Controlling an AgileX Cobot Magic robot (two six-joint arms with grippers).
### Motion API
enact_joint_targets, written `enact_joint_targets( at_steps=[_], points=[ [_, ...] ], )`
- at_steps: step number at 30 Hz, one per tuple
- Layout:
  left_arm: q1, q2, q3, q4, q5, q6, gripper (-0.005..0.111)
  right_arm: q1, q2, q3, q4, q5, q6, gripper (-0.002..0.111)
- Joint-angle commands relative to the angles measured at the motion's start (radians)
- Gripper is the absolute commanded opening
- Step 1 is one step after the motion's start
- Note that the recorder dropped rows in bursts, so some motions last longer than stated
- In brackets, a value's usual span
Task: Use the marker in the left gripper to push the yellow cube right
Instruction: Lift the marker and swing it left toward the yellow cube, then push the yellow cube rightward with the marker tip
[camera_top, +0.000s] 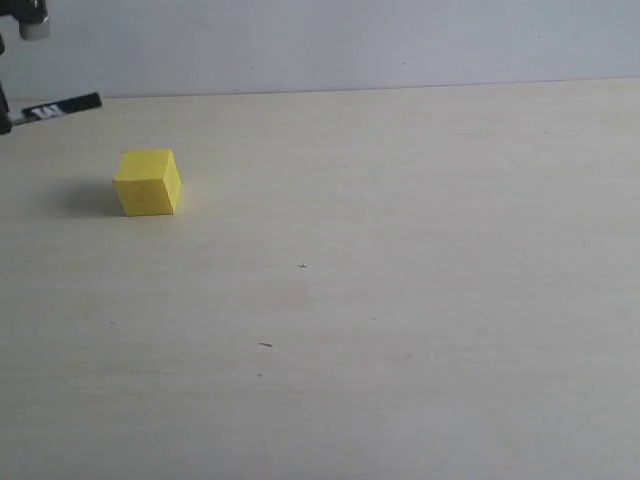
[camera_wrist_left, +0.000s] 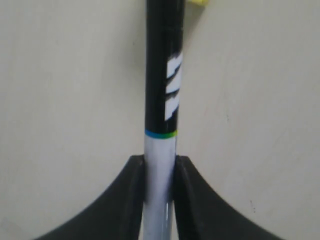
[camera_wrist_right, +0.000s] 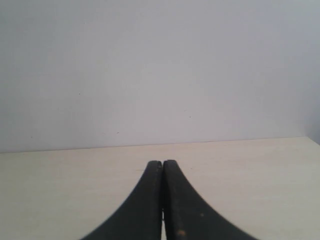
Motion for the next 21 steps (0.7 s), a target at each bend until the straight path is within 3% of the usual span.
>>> enact_joint_targets(
  at_steps=[1, 7, 14, 21],
  points=[
    [0.063, 0.088, 0.005, 0.006, -0.048, 0.048, 0.000, -0.008, -0.007, 0.004, -0.001, -0.005, -0.001, 0.000],
    [0.091, 0.198, 0.005, -0.017, -0.069, 0.290, 0.000, -0.008, -0.007, 0.004, -0.001, -0.005, -0.001, 0.000],
    [0.099, 0.263, 0.003, -0.068, -0.203, 0.403, 0.000, -0.008, -0.007, 0.004, -0.001, -0.005, -0.001, 0.000],
    [0.147, 0.322, -0.096, -0.176, -0.112, 0.462, 0.000, -0.008, -0.007, 0.004, -0.001, -0.005, -0.001, 0.000]
  ],
)
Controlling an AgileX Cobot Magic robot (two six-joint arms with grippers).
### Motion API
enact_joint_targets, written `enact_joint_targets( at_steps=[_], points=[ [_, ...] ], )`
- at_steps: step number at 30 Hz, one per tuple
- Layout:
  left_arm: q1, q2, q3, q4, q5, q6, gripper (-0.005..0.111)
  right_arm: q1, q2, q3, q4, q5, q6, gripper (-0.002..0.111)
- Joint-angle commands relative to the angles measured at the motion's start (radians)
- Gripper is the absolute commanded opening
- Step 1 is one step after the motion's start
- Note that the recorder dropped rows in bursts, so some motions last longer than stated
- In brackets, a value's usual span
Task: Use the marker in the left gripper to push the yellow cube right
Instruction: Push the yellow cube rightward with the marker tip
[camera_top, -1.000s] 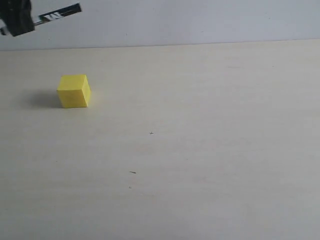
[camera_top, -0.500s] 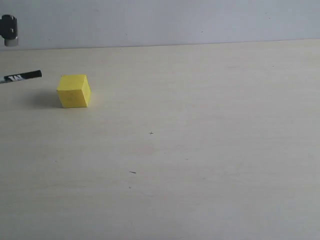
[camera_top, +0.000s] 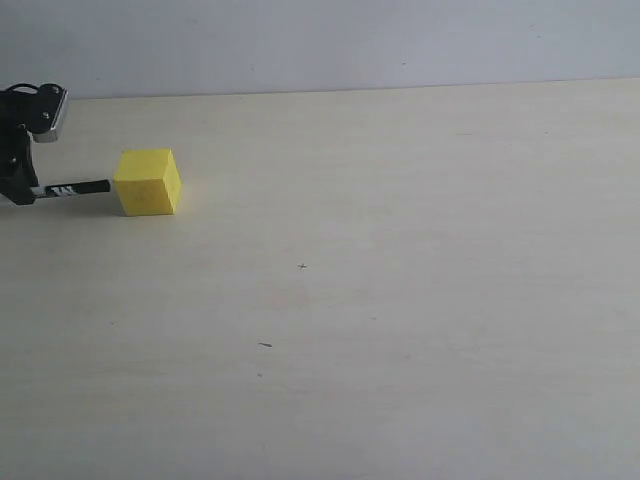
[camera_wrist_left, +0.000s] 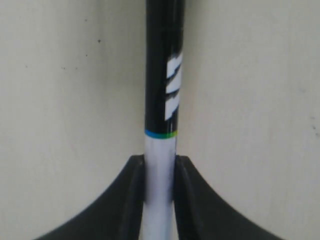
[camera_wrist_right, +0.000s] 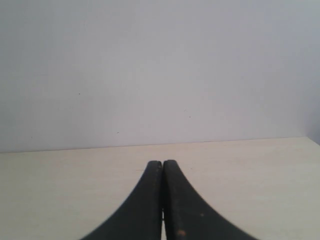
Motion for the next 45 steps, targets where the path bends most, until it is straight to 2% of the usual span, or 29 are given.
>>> enact_joint_targets(
  at_steps=[1, 6, 12, 21, 23, 29, 34, 41, 45],
  points=[
    [0.032, 0.028, -0.067, -0.055, 0.063, 0.024, 0.000, -0.008, -0.007, 0.004, -0.001, -0.005, -0.001, 0.000],
    [0.035, 0.033, -0.074, -0.032, 0.061, 0.024, 0.000, -0.008, -0.007, 0.004, -0.001, -0.005, -0.001, 0.000],
    [0.007, 0.033, -0.076, -0.029, 0.058, 0.017, 0.000, -0.008, -0.007, 0.004, -0.001, -0.005, -0.001, 0.000],
    [-0.130, 0.033, -0.076, -0.030, 0.062, -0.008, 0.000, -0.008, -0.007, 0.004, -0.001, -0.005, -0.001, 0.000],
    [-0.130, 0.033, -0.076, -0.025, 0.062, -0.033, 0.000, -0.008, -0.007, 0.004, -0.001, -0.005, -0.001, 0.000],
    [-0.069, 0.033, -0.076, 0.072, 0.107, -0.153, 0.000, -0.008, -0.007, 0.004, -0.001, -0.005, -0.001, 0.000],
    [-0.067, 0.033, -0.076, 0.095, 0.126, -0.196, 0.000, -0.008, -0.007, 0.004, -0.001, -0.005, -0.001, 0.000],
    [-0.144, 0.033, -0.076, 0.060, 0.065, -0.211, 0.000, -0.008, -0.007, 0.004, -0.001, -0.005, -0.001, 0.000],
    [-0.232, 0.033, -0.076, 0.028, -0.041, -0.209, 0.000, -0.008, -0.007, 0.004, -0.001, -0.005, -0.001, 0.000]
  ],
)
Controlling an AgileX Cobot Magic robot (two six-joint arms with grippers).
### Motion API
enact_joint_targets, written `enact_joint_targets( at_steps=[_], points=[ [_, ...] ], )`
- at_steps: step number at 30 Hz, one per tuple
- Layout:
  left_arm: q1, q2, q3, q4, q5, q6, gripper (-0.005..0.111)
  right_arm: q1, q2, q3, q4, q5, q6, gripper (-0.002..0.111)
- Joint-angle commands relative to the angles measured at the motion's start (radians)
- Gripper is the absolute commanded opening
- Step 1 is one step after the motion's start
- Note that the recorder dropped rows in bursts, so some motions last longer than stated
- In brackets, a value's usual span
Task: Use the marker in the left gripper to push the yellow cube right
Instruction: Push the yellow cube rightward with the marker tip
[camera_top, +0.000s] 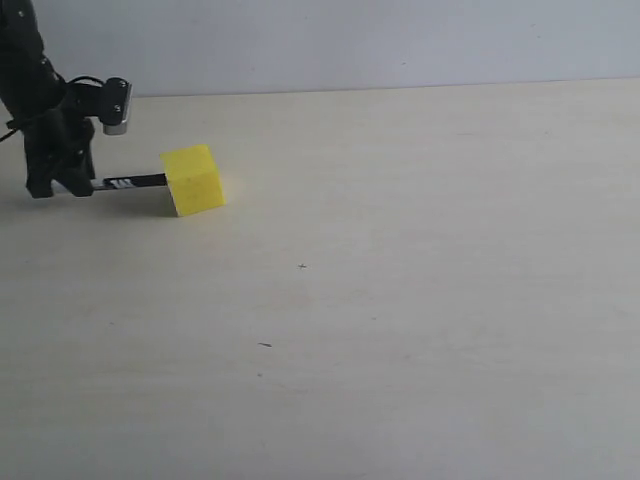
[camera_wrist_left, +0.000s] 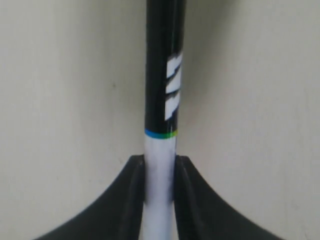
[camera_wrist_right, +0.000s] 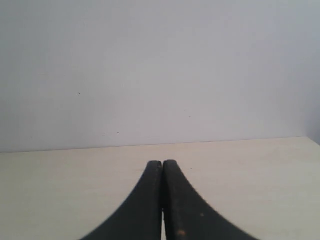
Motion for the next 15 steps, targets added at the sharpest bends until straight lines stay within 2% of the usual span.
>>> enact_joint_targets(
  at_steps=[1, 6, 10, 15],
  points=[
    [-0.055, -0.003, -0.007, -0.023, -0.069, -0.008, 0.000, -0.008, -0.007, 0.004, -0.001, -0.005, -0.001, 0.000],
    [0.002, -0.003, -0.007, -0.016, -0.075, -0.009, 0.000, -0.008, -0.007, 0.004, -0.001, -0.005, -0.001, 0.000],
    [0.001, -0.003, -0.009, 0.000, -0.088, 0.093, 0.000, -0.008, -0.007, 0.004, -0.001, -0.005, -0.001, 0.000],
    [0.001, 0.033, -0.077, -0.058, -0.060, 0.102, 0.000, -0.008, -0.007, 0.004, -0.001, -0.005, -0.001, 0.000]
  ],
)
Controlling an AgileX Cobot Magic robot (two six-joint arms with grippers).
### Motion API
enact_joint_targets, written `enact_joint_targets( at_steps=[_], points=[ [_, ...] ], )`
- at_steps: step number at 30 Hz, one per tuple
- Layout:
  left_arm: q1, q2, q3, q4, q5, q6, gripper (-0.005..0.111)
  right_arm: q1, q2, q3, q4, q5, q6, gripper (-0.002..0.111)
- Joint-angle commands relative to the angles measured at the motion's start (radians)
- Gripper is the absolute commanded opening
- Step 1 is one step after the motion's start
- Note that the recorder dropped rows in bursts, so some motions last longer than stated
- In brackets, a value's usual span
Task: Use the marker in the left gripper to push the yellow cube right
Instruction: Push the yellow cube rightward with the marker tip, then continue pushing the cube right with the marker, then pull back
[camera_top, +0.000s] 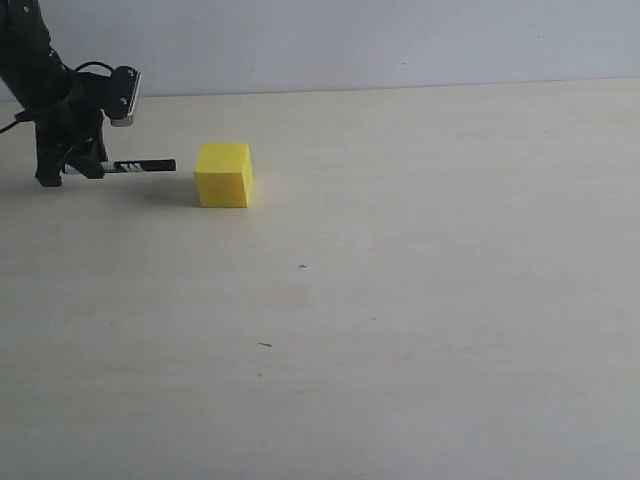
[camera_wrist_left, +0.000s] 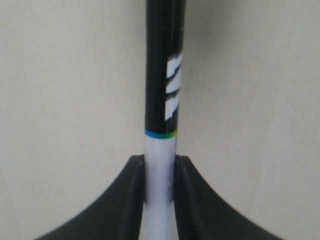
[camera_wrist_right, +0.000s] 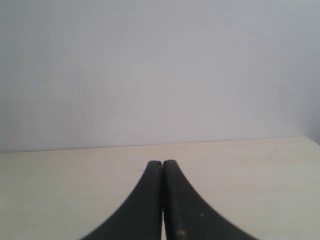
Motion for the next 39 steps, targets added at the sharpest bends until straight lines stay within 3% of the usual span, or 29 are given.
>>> enact_joint_targets(
  at_steps=[1, 5, 14, 28, 39],
  points=[
    [-0.003, 0.030, -0.057, -0.034, 0.033, 0.008, 0.000, -0.008, -0.007, 0.004, -0.001, -0.005, -0.001, 0.000],
    [-0.019, 0.061, -0.092, -0.036, 0.074, 0.008, 0.000, -0.008, -0.007, 0.004, -0.001, -0.005, -0.001, 0.000],
    [-0.146, 0.070, -0.125, -0.038, 0.076, 0.001, 0.000, -0.008, -0.007, 0.004, -0.001, -0.005, -0.001, 0.000],
    [-0.113, 0.072, -0.127, 0.011, 0.158, -0.059, 0.000, -0.008, -0.007, 0.004, -0.001, -0.005, -0.001, 0.000],
    [-0.229, 0.074, -0.134, -0.029, 0.092, -0.129, 0.000, -0.008, -0.007, 0.004, -0.001, -0.005, -0.001, 0.000]
  ],
)
